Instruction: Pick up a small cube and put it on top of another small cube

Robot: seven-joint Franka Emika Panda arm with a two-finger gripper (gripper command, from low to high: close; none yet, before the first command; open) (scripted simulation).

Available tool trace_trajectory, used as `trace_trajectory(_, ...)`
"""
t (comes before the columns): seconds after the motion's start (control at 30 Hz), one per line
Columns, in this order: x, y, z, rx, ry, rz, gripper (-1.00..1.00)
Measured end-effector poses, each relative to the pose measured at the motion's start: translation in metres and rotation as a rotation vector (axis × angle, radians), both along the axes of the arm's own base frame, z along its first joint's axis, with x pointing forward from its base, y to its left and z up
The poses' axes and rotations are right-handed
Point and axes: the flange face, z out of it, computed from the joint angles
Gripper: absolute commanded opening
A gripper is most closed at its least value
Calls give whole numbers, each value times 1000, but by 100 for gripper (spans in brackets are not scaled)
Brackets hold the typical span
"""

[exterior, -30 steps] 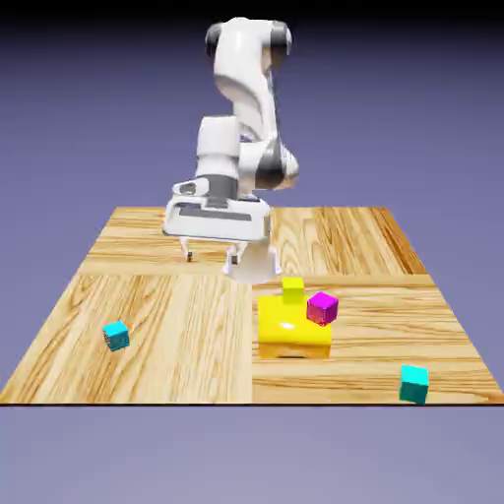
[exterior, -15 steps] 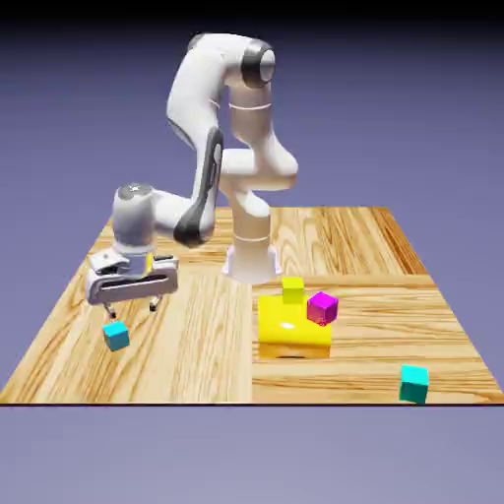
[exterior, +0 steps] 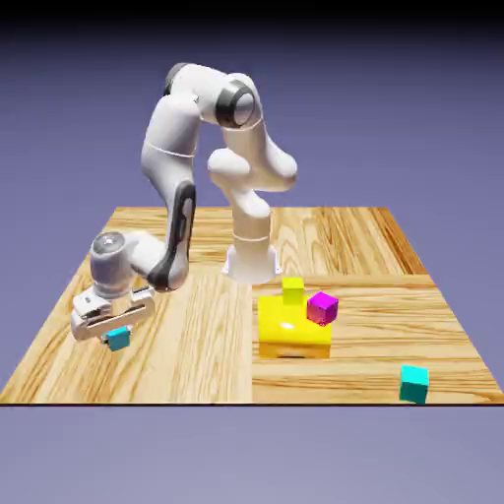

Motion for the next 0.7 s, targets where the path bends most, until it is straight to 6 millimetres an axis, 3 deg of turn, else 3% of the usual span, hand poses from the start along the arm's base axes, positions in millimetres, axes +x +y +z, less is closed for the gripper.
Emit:
trace_trajectory(0.07,2,3,26,2,0,-1,-100)
trace_trajectory(0.13,2,3,28,2,0,-1,-100)
trace_trajectory(0.27,78,71,35,-1,3,207,-100)
trace_trajectory(0.4,140,157,42,-3,5,415,-100)
trace_trajectory(0.5,175,231,48,-4,6,570,-100)
trace_trajectory(0.6,198,311,54,-5,6,724,-100)
trace_trajectory(0.7,209,396,60,-5,6,877,-100)
